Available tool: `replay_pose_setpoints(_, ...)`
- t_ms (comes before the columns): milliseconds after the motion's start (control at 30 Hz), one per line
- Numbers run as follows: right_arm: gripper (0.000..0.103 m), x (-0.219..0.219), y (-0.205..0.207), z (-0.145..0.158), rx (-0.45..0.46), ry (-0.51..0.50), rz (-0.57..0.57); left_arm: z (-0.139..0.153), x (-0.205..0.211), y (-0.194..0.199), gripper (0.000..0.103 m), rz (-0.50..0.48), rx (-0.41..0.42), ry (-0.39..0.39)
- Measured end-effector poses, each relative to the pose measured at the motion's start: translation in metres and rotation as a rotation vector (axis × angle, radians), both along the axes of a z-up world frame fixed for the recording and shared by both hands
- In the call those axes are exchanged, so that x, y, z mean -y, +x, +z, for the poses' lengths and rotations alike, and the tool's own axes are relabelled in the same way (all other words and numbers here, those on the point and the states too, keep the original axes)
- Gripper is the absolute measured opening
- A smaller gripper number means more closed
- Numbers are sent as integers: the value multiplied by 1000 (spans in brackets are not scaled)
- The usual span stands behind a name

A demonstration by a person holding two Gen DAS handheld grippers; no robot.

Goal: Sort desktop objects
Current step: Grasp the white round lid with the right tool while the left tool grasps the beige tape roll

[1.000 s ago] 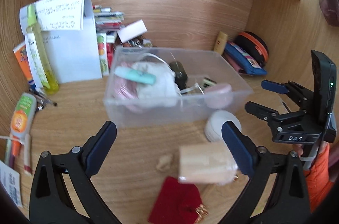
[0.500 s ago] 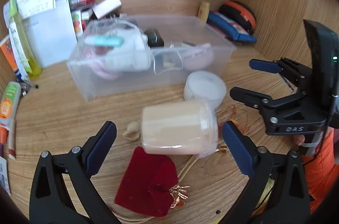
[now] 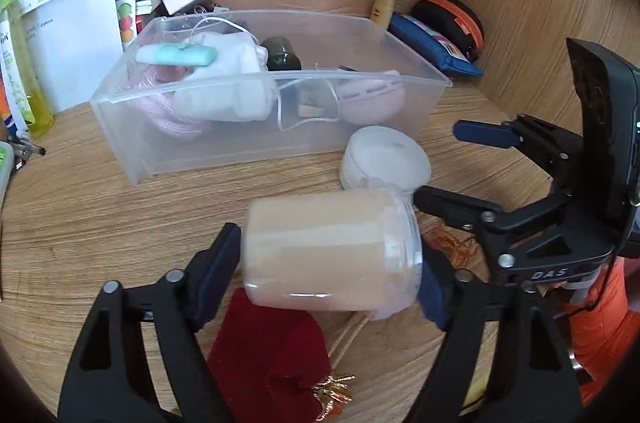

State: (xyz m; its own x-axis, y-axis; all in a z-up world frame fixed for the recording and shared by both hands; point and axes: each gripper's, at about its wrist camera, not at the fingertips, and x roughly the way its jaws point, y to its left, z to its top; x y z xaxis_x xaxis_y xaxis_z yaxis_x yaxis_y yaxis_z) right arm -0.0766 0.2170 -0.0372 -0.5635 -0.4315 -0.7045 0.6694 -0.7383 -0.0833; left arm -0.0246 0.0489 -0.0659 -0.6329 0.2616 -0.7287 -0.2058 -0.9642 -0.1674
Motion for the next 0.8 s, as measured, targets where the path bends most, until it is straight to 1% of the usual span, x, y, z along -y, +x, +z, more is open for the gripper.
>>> replay_pose_setpoints(33, 84, 3, 0, -1, -6, 5, 0, 0, -1, 0, 68, -9, 2, -1)
replay_pose_setpoints(133, 83, 12, -1, -3, 9, 14, 16, -1, -1, 3, 68, -8, -5, -5)
replay_pose_setpoints(267, 82, 23, -2, -7, 4, 44, 23, 2, 0, 10, 68, 8, -49, -10)
replay_pose_setpoints(400, 82, 31, -8, -11, 37, 63, 31, 3, 5, 12, 68, 25, -63, 19)
replay_pose_setpoints(467, 82, 36, -11, -14, 41, 79, 25, 5, 7, 12, 68, 34, -76, 18)
replay_pose_setpoints(533, 77, 37, -15, -14, 52, 73, 21, 7, 5, 14, 68, 39, -95, -2)
replay_pose_setpoints(600, 71, 37, -18, -14, 73, 59, 22, 8, 5, 13, 68, 38, -99, -6)
replay_pose_setpoints(633, 65, 37, -21, -15, 94, 48, 23, 8, 5, 13, 68, 39, -97, -4)
replay_pose_setpoints(667, 63, 36, -22, -15, 110, 37, 24, 8, 6, 12, 68, 42, -97, -4)
replay_pose_setpoints(700, 63, 35, -25, -15, 128, 21, 25, 8, 7, 11, 68, 46, -94, -1)
replay_pose_setpoints(800, 62, 34, -23, -15, 129, 10, 20, 10, 12, 11, 68, 56, -96, 16)
